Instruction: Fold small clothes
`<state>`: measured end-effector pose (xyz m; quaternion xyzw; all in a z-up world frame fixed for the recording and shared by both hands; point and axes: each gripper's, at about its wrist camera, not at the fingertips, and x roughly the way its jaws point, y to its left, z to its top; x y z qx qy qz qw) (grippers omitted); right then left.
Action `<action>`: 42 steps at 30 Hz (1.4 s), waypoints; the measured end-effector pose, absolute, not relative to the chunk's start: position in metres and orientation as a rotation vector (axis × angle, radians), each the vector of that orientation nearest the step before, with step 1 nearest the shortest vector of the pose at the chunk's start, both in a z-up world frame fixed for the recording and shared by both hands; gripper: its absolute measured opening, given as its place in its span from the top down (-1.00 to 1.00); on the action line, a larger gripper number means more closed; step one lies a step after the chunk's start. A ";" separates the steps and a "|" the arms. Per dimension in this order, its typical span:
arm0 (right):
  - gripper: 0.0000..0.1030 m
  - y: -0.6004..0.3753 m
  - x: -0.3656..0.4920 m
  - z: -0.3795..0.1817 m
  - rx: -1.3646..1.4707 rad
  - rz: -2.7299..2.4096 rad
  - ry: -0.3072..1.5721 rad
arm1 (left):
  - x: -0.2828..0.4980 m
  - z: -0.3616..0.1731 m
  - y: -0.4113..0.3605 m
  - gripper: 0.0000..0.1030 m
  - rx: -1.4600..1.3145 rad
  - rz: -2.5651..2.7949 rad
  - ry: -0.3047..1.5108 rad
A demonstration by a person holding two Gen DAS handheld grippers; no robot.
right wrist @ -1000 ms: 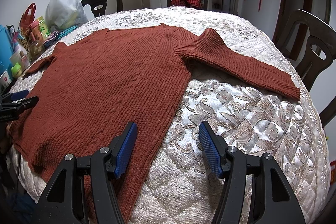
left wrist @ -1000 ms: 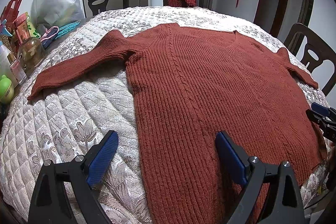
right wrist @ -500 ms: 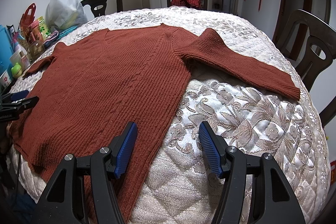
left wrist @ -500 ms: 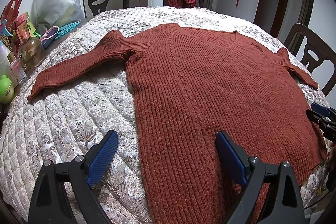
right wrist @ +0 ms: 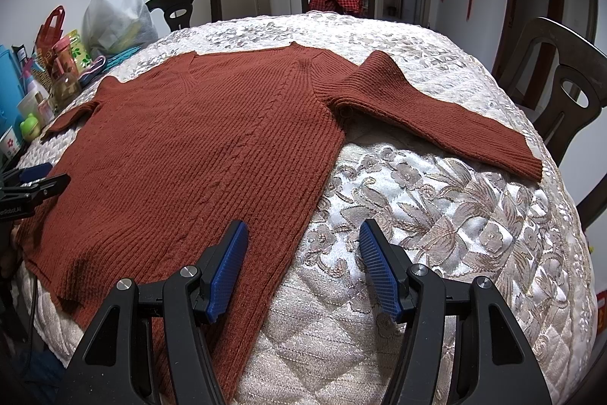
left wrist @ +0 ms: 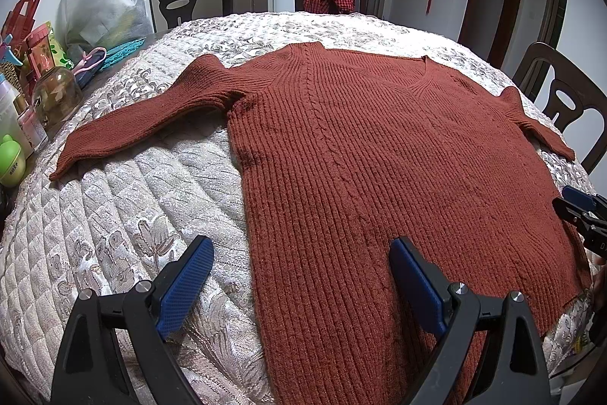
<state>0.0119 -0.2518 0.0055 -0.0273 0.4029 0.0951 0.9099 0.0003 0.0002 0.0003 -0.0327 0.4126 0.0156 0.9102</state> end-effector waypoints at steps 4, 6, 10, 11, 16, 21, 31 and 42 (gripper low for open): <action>-0.20 -0.252 0.012 0.005 -0.057 0.196 0.831 | 0.000 0.000 0.000 -0.85 -0.067 0.032 0.851; -0.20 -0.253 0.012 0.004 -0.057 0.196 0.831 | 0.000 0.000 0.000 -0.85 -0.068 0.032 0.851; -0.20 -0.252 0.012 0.005 -0.058 0.195 0.832 | 0.001 0.001 0.005 -0.85 -0.069 0.033 0.854; -0.20 -0.252 0.012 0.006 -0.057 0.195 0.832 | 0.001 0.001 0.004 -0.85 -0.069 0.034 0.854; -0.20 -0.252 0.012 0.007 -0.057 0.195 0.834 | 0.002 0.002 0.003 -0.85 -0.073 0.037 0.857; -0.20 -0.251 0.015 0.006 -0.060 0.195 0.847 | 0.004 0.001 0.004 -0.86 -0.073 0.039 0.864; -0.20 -0.252 0.021 0.007 -0.053 0.193 0.886 | 0.006 0.000 0.006 -0.86 -0.073 0.040 0.877; -0.20 -0.252 0.020 0.008 -0.060 0.199 0.893 | 0.003 -0.002 0.006 -0.86 -0.067 0.036 0.867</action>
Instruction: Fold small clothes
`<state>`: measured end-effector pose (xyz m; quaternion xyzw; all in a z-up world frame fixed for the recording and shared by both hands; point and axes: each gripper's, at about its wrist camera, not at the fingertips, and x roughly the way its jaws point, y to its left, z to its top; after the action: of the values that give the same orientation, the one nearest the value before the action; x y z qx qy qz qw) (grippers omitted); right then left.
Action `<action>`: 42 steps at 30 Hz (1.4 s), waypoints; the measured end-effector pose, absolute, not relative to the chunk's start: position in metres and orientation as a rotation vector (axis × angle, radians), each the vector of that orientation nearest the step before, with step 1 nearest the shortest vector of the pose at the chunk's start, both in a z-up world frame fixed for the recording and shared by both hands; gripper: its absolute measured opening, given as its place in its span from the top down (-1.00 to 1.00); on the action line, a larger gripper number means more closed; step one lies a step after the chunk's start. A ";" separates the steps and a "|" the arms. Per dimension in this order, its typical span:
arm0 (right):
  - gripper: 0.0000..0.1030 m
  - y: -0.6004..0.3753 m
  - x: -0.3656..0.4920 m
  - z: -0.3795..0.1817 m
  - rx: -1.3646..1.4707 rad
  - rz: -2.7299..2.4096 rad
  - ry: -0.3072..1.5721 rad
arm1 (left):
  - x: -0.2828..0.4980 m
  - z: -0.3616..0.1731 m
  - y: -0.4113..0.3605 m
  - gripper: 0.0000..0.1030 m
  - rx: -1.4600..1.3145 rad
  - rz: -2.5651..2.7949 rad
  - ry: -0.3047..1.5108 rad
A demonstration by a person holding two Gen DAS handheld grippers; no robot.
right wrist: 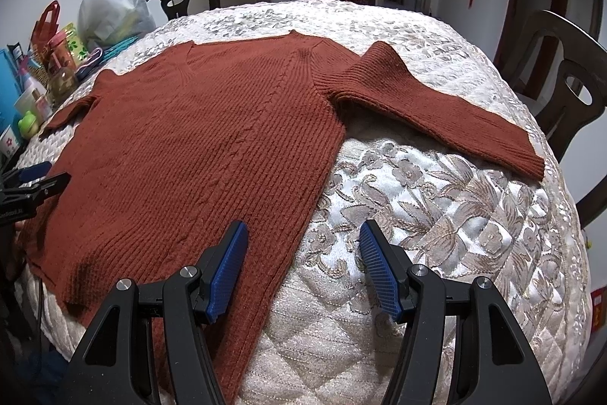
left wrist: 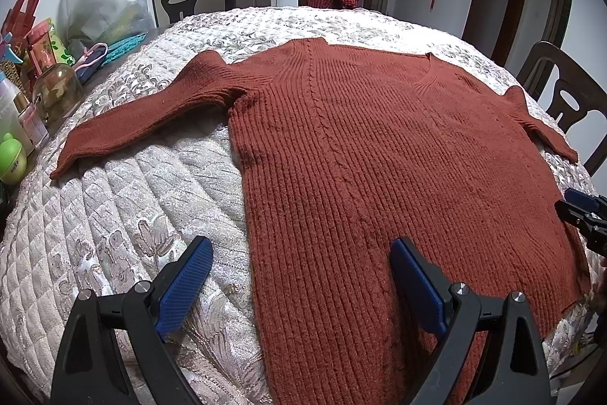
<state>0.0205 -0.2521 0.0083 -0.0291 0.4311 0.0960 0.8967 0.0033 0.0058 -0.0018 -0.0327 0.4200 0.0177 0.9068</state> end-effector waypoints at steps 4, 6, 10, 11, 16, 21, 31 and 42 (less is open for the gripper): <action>-0.20 -0.252 0.020 0.008 -0.061 0.200 0.893 | 0.001 -0.002 0.005 -0.86 -0.067 0.035 0.863; -0.20 -0.252 0.021 0.009 -0.058 0.199 0.894 | 0.001 -0.002 0.005 -0.86 -0.067 0.036 0.863; -0.20 -0.253 0.021 0.009 -0.050 0.200 0.896 | 0.001 -0.001 0.005 -0.86 -0.071 0.039 0.864; -0.20 -0.253 0.021 0.010 -0.047 0.200 0.896 | 0.001 -0.001 0.005 -0.86 -0.072 0.040 0.865; -0.20 -0.254 0.021 0.012 -0.041 0.204 0.903 | 0.003 0.001 0.007 -0.85 -0.079 0.042 0.869; -0.20 -0.252 0.021 0.015 -0.036 0.213 0.897 | 0.004 0.003 0.006 -0.81 -0.071 0.039 0.867; -0.20 -0.247 0.024 0.019 -0.043 0.230 0.887 | 0.006 0.006 0.008 -0.74 -0.066 0.046 0.862; -0.20 -0.238 0.025 0.020 -0.053 0.247 0.884 | 0.007 0.008 0.009 -0.73 -0.053 0.063 0.843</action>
<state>0.0253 -0.2380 0.0195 -0.0256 0.4268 0.1194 0.8961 0.0065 0.0090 0.0085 -0.0257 0.4089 0.0308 0.9117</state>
